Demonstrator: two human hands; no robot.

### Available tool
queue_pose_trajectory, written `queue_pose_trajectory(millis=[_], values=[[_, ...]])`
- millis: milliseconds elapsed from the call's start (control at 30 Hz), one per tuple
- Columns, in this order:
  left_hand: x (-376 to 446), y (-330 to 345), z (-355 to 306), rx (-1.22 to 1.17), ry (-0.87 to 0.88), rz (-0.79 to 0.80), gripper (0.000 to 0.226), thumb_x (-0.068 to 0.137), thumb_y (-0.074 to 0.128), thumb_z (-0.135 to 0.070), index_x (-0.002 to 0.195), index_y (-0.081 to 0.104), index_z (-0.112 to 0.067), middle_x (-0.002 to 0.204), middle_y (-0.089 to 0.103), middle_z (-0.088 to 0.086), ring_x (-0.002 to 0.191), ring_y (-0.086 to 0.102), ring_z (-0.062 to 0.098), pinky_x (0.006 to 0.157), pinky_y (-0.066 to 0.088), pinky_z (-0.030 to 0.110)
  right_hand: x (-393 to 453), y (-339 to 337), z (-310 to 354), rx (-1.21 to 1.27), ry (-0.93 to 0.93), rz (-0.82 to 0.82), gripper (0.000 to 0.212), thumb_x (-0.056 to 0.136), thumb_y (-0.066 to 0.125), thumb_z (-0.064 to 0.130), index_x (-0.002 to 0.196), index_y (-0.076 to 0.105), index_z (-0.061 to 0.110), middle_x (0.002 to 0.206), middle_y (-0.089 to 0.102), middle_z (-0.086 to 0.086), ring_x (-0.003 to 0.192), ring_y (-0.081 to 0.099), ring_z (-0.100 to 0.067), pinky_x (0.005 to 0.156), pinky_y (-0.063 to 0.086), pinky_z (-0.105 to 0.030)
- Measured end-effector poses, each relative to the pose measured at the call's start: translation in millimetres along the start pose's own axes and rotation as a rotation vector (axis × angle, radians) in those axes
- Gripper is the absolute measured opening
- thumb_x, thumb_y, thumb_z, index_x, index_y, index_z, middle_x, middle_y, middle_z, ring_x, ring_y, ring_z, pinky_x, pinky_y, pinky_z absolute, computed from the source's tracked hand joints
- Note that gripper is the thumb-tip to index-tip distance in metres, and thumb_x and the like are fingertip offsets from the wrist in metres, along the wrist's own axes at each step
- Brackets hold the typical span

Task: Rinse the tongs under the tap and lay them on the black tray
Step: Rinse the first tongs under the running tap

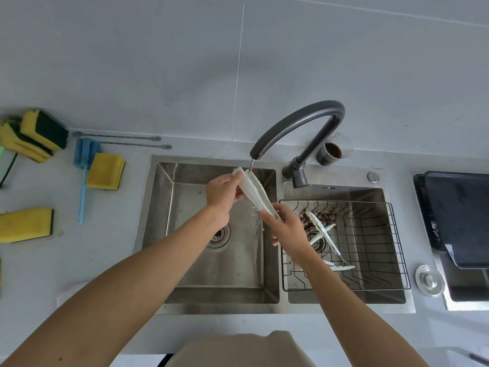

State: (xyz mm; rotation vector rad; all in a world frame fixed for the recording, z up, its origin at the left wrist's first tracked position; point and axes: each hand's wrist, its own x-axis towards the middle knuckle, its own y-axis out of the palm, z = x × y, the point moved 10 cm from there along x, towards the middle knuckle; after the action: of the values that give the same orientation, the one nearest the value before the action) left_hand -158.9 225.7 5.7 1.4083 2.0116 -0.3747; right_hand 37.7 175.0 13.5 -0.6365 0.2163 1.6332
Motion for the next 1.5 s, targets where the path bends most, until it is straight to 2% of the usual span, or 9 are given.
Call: queue_pose_trajectory(millis=[233,400,533,700,933,1033,1133,1267,1500], values=[[7,-11,2,-0.032,-0.035,-0.031,0.019,0.100,0.069,-0.026,0.112,0.073,-0.012,0.108,0.079,0.013,0.100,0.078,0.023,0.078,0.064,0.029,3,-8,13,-0.240,-0.120,-0.121,0.034,0.095,0.073,0.043,0.126,0.062,0.032,0.091,0.073,0.005,0.058,0.060,-0.002,0.058,0.053,-0.034],[7,1,3,-0.037,-0.056,0.063,0.027,0.095,0.076,-0.029,0.104,0.072,-0.004,0.089,0.076,0.008,0.092,0.078,0.026,0.086,0.065,0.037,-1,-11,34,-0.527,-0.239,-0.238,0.041,0.096,0.071,0.043,0.133,0.060,0.030,0.105,0.066,0.011,0.083,0.062,-0.007,0.072,0.056,-0.035],[6,17,8,-0.101,-0.094,0.150,0.036,0.092,0.080,-0.021,0.119,0.067,-0.001,0.092,0.078,0.007,0.097,0.078,0.029,0.091,0.063,0.042,-6,-6,49,-0.674,-0.365,-0.262,0.041,0.097,0.070,0.039,0.134,0.057,0.026,0.110,0.064,0.008,0.083,0.062,-0.011,0.068,0.056,-0.037],[5,27,8,-0.209,-0.136,0.260,0.019,0.095,0.075,-0.016,0.110,0.068,-0.008,0.091,0.077,0.008,0.088,0.074,0.023,0.089,0.061,0.040,-10,-1,55,-0.782,-0.424,-0.254,0.049,0.097,0.071,0.038,0.139,0.048,0.025,0.116,0.063,-0.001,0.089,0.070,-0.026,0.064,0.061,-0.045],[13,15,9,-0.358,-0.186,0.163,0.013,0.108,0.054,-0.015,0.116,0.060,-0.007,0.097,0.075,0.015,0.089,0.076,0.027,0.088,0.062,0.039,-6,3,54,-0.686,-0.359,-0.168,0.069,0.093,0.076,0.038,0.148,0.039,0.019,0.125,0.058,0.000,0.097,0.064,-0.015,0.076,0.059,-0.042],[16,6,4,-0.374,-0.166,0.105,0.022,0.112,0.043,-0.021,0.121,0.055,-0.005,0.099,0.072,0.016,0.088,0.074,0.029,0.090,0.062,0.042,-1,12,49,-0.564,-0.278,-0.088,0.068,0.093,0.076,0.043,0.144,0.035,0.025,0.111,0.061,0.005,0.079,0.066,-0.017,0.067,0.060,-0.039],[19,-3,5,-0.385,-0.168,0.078,0.031,0.114,0.036,-0.025,0.126,0.054,-0.003,0.100,0.073,0.017,0.093,0.075,0.030,0.089,0.062,0.042,4,20,38,-0.221,-0.127,0.008,0.044,0.103,0.058,0.051,0.131,0.047,0.019,0.092,0.070,-0.003,0.064,0.071,-0.025,0.051,0.053,-0.032],[16,-7,4,-0.336,-0.178,0.085,0.034,0.113,0.040,-0.026,0.134,0.054,-0.003,0.109,0.076,0.016,0.097,0.078,0.028,0.087,0.064,0.041,3,43,23,0.056,0.051,0.189,0.060,0.108,0.027,0.062,0.126,0.060,0.014,0.094,0.075,-0.017,0.052,0.058,-0.016,0.044,0.041,-0.025],[10,1,2,-0.033,-0.093,0.094,0.055,0.103,0.058,-0.038,0.150,0.042,-0.013,0.134,0.065,0.019,0.108,0.075,0.032,0.093,0.062,0.048,7,41,16,0.028,0.058,0.161,0.057,0.109,0.032,0.057,0.123,0.067,0.013,0.077,0.054,-0.005,0.054,0.043,-0.009,0.047,0.034,-0.023]])
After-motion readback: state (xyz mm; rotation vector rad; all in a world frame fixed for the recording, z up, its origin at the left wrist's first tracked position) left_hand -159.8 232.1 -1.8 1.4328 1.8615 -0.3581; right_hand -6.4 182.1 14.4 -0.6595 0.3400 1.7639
